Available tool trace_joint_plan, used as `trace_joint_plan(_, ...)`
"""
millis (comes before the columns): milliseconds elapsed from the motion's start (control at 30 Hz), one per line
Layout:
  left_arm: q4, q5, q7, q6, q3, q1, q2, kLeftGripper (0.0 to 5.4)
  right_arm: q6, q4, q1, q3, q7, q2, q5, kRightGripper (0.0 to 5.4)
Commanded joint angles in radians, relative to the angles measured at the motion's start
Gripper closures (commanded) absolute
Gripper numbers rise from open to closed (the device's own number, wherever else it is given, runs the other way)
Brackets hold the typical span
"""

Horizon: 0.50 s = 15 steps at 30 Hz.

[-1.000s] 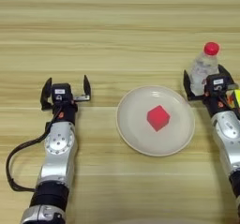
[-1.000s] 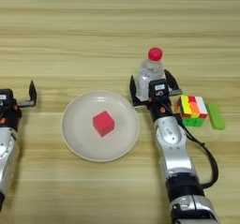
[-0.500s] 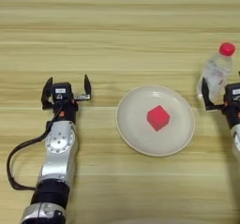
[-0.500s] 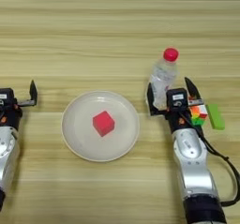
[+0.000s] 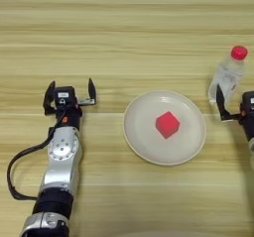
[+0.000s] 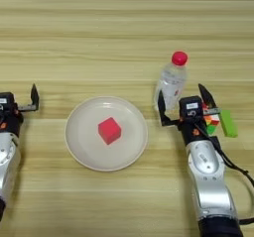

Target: Move the objects on the table

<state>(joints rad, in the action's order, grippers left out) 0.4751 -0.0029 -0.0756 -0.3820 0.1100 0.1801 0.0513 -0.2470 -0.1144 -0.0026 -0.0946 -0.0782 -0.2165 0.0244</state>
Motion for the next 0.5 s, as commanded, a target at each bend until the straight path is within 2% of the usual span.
trace_joint_plan(33, -0.01, 0.002, 0.001, -0.004, -0.001, 0.002, 0.001, 0.0, 0.032, 0.04, 0.049, -0.023, -0.01, -0.009, -0.019, 0.02)
trace_joint_plan(200, -0.017, 0.002, 0.0, -0.003, -0.001, -0.002, 0.0, 0.0, 0.052, 0.054, 0.083, -0.038, -0.024, -0.019, -0.033, 0.02)
trace_joint_plan(500, -0.022, 0.005, 0.002, -0.002, -0.004, -0.002, 0.001, 0.0, 0.052, -0.007, 0.059, -0.07, -0.026, -0.028, -0.048, 0.02)
